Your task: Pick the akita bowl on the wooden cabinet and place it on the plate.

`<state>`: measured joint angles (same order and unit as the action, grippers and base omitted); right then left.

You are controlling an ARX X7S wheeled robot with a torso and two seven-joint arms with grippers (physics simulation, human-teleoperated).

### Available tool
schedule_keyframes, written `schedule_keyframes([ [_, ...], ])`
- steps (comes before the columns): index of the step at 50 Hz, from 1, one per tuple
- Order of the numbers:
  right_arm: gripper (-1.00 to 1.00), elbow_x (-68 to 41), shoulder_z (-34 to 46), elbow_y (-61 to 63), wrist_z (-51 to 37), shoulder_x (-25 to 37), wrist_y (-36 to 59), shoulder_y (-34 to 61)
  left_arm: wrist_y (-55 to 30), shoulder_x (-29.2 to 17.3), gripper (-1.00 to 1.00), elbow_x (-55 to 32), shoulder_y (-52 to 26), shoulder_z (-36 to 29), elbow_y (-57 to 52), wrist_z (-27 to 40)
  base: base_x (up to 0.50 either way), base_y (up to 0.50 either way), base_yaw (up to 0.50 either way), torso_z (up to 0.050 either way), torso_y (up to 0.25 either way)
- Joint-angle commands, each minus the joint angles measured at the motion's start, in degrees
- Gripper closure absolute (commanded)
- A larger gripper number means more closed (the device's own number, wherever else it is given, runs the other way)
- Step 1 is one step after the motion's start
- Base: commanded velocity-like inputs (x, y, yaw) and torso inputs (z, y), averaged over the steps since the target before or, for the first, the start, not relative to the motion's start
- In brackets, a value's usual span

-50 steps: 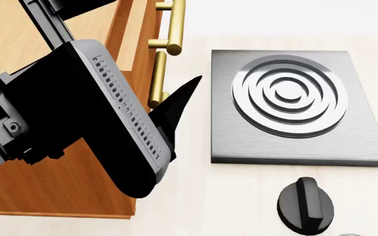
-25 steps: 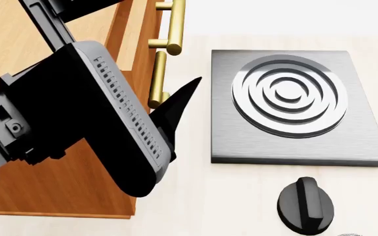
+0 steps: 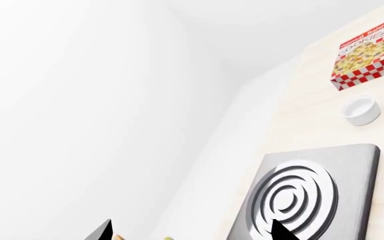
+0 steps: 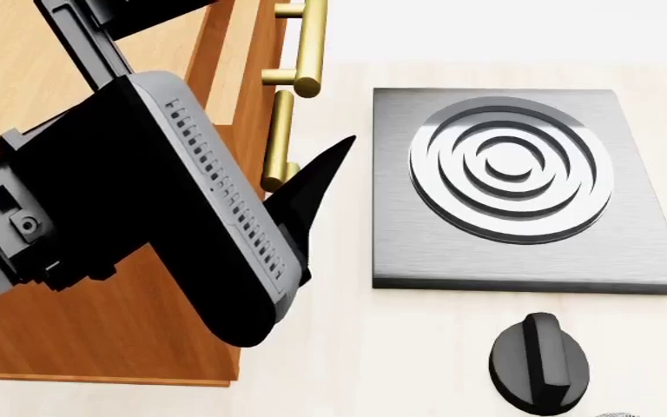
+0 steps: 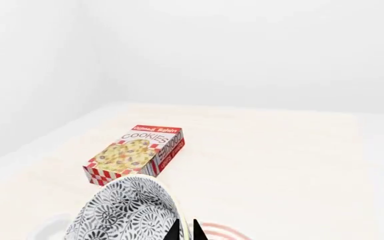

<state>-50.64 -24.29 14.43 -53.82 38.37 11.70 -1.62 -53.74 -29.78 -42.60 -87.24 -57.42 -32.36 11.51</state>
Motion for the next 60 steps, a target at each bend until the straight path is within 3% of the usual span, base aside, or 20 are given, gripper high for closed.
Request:
schedule_keyframes([
  [1,1.00,1.45,-0.24,-1.34,0.91,-0.83,-0.76,-0.34,0.11,-0.14,-1.00,0.12,0.15,-0.25,-0.05,0.04,0.00,0.00,0.00,0.010,0.000],
  [60,1.00,3.23,2.83,-9.49,4.34,-3.37,-1.81,2.69,0.92,-0.76,-1.00,0.11,1.06,-0.38,0.30,0.18,0.00,0.00,0.00,0.000,0.000],
])
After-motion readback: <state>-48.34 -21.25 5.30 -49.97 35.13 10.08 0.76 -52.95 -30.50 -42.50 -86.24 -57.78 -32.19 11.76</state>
